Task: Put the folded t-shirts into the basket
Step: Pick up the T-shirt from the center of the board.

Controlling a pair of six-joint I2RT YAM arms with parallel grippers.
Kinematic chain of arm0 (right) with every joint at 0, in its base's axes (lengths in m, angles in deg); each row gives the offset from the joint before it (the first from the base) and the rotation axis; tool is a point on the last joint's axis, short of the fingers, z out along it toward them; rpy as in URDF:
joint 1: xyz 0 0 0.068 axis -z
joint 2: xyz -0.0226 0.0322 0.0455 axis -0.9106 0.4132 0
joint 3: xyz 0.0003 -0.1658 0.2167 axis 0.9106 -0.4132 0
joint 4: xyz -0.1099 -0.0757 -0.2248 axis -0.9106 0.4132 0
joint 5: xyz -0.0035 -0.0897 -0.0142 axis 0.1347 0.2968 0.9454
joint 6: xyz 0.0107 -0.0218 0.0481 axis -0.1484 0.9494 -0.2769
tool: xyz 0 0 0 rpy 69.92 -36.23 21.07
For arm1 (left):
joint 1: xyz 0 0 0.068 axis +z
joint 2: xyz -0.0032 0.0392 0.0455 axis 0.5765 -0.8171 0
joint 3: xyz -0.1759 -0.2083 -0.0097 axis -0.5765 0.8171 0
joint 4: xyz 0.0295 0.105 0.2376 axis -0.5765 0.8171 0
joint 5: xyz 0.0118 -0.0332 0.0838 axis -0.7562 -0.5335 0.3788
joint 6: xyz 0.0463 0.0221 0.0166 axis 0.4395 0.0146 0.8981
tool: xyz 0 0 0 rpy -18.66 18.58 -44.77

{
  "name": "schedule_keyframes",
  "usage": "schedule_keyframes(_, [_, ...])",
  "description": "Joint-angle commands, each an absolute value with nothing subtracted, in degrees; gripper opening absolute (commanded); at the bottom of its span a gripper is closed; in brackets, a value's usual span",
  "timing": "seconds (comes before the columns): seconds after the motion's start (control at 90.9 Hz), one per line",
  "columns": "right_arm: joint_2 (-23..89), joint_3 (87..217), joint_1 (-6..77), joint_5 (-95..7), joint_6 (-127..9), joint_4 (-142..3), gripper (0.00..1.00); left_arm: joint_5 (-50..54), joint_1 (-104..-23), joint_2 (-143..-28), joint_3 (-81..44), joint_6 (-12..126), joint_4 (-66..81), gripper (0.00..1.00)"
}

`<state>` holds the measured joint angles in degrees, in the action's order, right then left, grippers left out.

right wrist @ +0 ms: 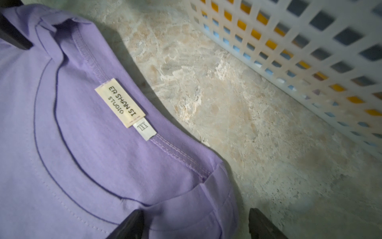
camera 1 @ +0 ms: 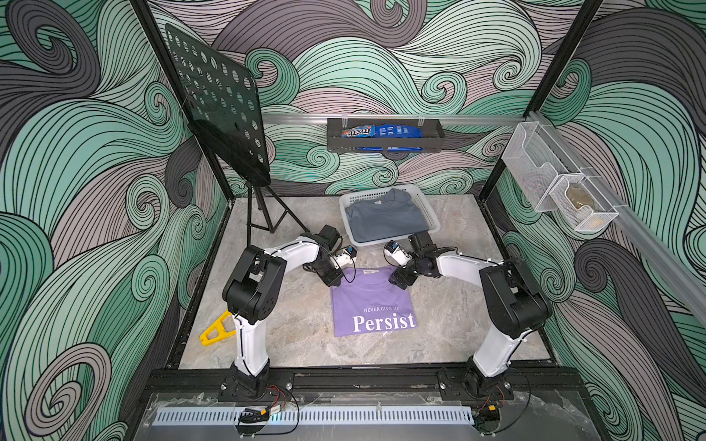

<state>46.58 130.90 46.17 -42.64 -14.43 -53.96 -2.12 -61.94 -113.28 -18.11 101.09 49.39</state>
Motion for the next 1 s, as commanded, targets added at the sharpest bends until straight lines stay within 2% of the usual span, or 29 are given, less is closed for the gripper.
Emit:
schedule_keyframes(0.0, [46.8, 130.8, 46.6, -42.3, -13.9, -52.1, 0.86, -1.2, -62.1, -113.7, -16.3, 102.3, 53.3, 0.00])
schedule_keyframes(0.121, [49.1, 130.6, 46.3, -43.0, -13.6, -51.6, 0.85, -1.0, -62.2, -113.6, -16.1, 102.3, 53.2, 0.00])
schedule_keyframes(0.264, [50.9, 130.2, 45.4, -43.5, -13.4, -50.8, 0.79, -0.9, -62.2, -113.5, -16.0, 102.3, 53.3, 0.00])
schedule_keyframes(0.341, [51.2, 129.9, 45.2, -43.2, -13.1, -50.7, 0.71, -0.9, -62.1, -113.3, -16.0, 102.2, 53.3, 0.00])
schedule_keyframes(0.561, [49.4, 129.6, 44.9, -44.7, -13.3, -51.3, 0.38, -0.9, -62.1, -112.4, -15.4, 101.7, 52.6, 0.00])
schedule_keyframes(0.858, [41.7, 129.4, 44.9, -52.6, -14.8, -53.3, 0.02, -2.5, -62.0, -110.2, -16.9, 102.1, 55.5, 0.00])
schedule_keyframes(0.991, [36.7, 127.9, 45.0, -55.5, -14.3, -54.7, 0.00, -6.0, -62.0, -106.8, -17.4, 102.1, 57.6, 0.00])
